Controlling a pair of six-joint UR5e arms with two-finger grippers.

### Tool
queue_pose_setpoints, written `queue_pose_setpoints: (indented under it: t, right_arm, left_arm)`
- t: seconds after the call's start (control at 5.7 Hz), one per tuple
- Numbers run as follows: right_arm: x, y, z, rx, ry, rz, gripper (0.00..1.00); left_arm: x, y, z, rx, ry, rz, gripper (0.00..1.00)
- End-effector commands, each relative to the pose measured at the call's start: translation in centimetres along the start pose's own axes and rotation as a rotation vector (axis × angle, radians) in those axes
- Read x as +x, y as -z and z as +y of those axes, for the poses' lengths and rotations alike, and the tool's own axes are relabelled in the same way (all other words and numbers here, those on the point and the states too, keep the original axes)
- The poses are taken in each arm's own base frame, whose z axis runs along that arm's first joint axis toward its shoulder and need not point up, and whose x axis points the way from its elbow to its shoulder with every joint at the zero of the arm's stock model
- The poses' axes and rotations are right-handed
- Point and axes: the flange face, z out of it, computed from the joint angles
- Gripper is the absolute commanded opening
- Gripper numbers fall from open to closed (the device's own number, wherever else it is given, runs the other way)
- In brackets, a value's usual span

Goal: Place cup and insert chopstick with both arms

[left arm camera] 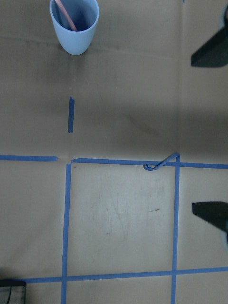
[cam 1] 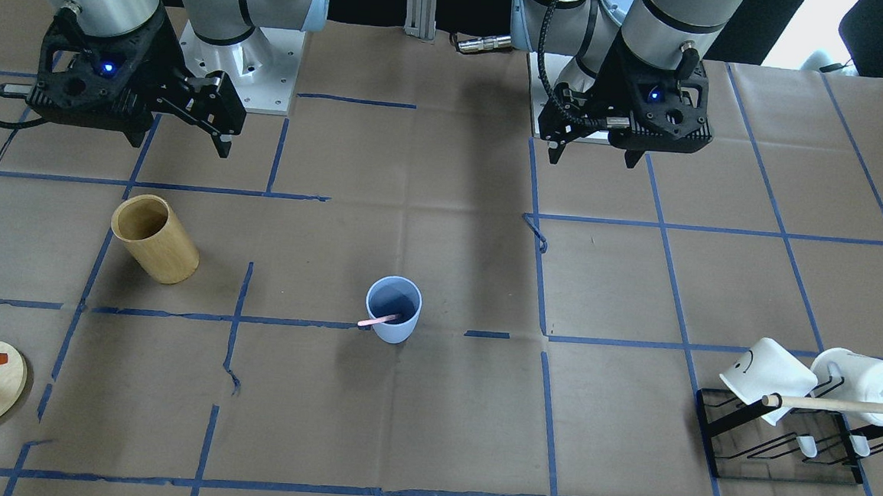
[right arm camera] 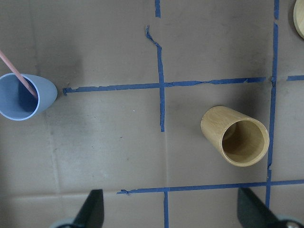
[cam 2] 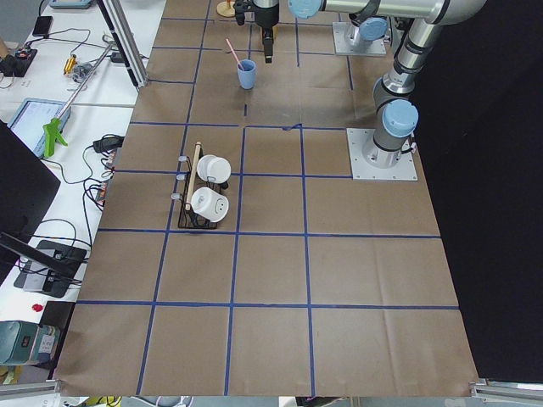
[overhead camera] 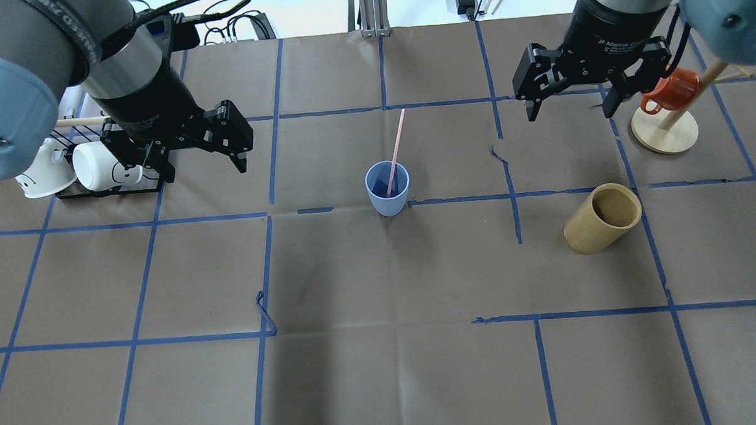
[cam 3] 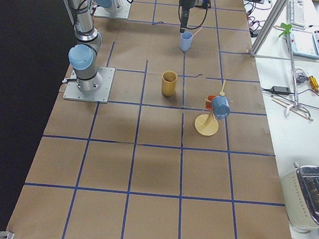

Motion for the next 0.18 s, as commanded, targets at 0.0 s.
queue_pose_setpoints:
  t: [0.0]
  right_arm:
    - [-0.03,0.00,0.03,0.000,-0.001,-0.001,1.00]
  left_arm:
    - [-0.05,0.03,-0.02,0.001,0.001,0.001,0.99]
